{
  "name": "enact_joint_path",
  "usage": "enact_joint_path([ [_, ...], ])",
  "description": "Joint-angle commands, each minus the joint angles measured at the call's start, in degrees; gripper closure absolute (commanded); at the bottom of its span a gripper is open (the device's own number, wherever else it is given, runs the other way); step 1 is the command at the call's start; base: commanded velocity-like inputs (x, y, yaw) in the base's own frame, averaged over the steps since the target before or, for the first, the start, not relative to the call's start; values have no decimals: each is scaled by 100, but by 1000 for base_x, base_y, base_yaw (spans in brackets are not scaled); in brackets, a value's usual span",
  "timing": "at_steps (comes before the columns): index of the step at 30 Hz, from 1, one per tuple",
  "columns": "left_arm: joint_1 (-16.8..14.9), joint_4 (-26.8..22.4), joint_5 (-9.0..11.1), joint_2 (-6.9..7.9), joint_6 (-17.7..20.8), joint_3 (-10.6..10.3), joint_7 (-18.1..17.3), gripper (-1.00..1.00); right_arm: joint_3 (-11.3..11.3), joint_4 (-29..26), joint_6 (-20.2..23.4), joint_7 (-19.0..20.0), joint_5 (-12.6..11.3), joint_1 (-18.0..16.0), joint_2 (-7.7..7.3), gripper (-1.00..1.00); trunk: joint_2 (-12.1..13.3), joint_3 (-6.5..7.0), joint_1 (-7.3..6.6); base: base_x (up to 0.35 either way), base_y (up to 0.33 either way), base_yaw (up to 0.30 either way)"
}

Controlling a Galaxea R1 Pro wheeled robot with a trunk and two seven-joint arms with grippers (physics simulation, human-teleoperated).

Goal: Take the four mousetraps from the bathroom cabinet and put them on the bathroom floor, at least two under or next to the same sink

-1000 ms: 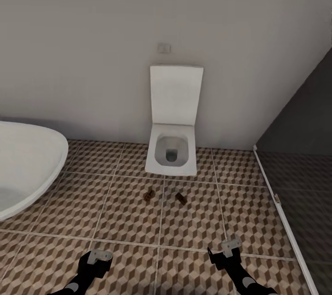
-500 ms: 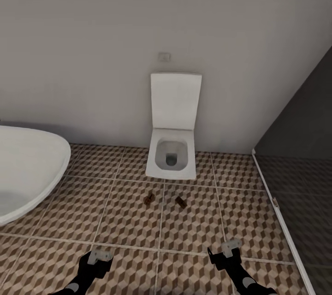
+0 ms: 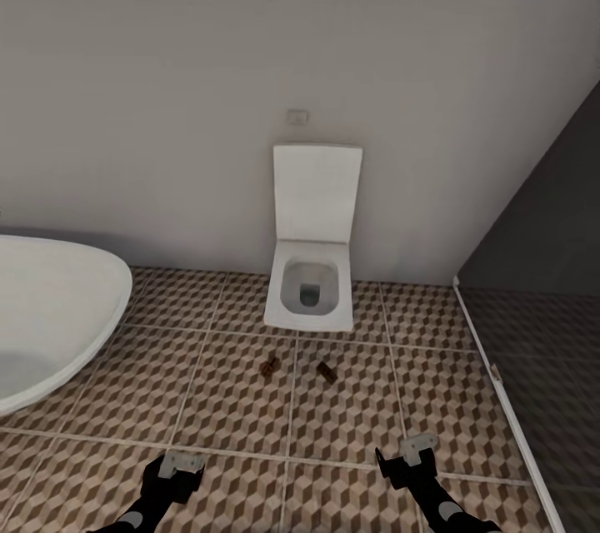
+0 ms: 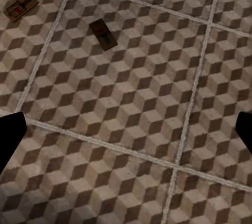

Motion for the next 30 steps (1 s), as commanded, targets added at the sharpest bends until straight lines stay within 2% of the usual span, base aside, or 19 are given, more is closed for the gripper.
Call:
enact_joint_path([
  [1, -6, 20, 51, -4, -31, -48, -18, -100, 42, 5, -16, 3, -18, -3, -2, -100, 39, 24, -22, 0, 0, 0],
  [30, -5, 20, 51, -48, -21, -48, -20, -100, 42, 5, -16, 3, -18, 6, -3, -100, 1202, 814, -659, 0, 0, 0],
])
